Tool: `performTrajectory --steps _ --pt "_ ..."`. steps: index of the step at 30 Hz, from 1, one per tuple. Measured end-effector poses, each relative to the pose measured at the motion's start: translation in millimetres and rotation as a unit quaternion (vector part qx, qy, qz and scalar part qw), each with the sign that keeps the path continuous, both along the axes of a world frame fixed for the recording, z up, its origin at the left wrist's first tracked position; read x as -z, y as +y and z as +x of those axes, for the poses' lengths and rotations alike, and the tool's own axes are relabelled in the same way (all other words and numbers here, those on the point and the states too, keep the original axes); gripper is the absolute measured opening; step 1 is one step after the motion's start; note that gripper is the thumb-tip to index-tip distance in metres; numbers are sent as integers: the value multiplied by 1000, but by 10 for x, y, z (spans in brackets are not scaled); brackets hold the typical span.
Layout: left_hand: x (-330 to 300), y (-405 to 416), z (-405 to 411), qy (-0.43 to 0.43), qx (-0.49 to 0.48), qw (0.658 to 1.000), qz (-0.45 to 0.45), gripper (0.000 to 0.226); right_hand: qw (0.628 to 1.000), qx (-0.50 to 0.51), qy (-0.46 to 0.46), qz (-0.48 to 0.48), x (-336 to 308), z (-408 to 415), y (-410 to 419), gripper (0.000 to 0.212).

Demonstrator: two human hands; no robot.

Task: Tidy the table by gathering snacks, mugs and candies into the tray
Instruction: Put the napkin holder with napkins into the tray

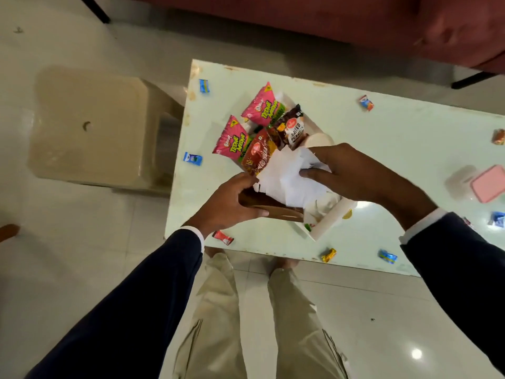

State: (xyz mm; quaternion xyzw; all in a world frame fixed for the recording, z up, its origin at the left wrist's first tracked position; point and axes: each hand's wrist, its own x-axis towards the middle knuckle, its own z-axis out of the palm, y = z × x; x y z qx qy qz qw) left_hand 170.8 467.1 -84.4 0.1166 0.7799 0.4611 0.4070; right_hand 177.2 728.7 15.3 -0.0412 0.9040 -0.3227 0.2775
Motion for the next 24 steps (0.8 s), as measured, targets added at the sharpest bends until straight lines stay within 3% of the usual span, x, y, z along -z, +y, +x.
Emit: performTrajectory --steps 5,9,18,21,24 --pt "34 313 64 -5 7 1000 -3 65 992 -70 81 68 -63 271 133 28" --pt "14 525 80 15 23 999 23 56 993 -101 37 50 -69 412 202 27" --pt "4 860 137 47 34 997 54 50 994 1 111 7 154 784 258 37" --pt "45 901 213 46 13 998 32 54 989 48 140 -7 255 903 401 56" --pt "101 967 328 23 -35 999 -1 59 993 58 94 50 427 995 581 86"
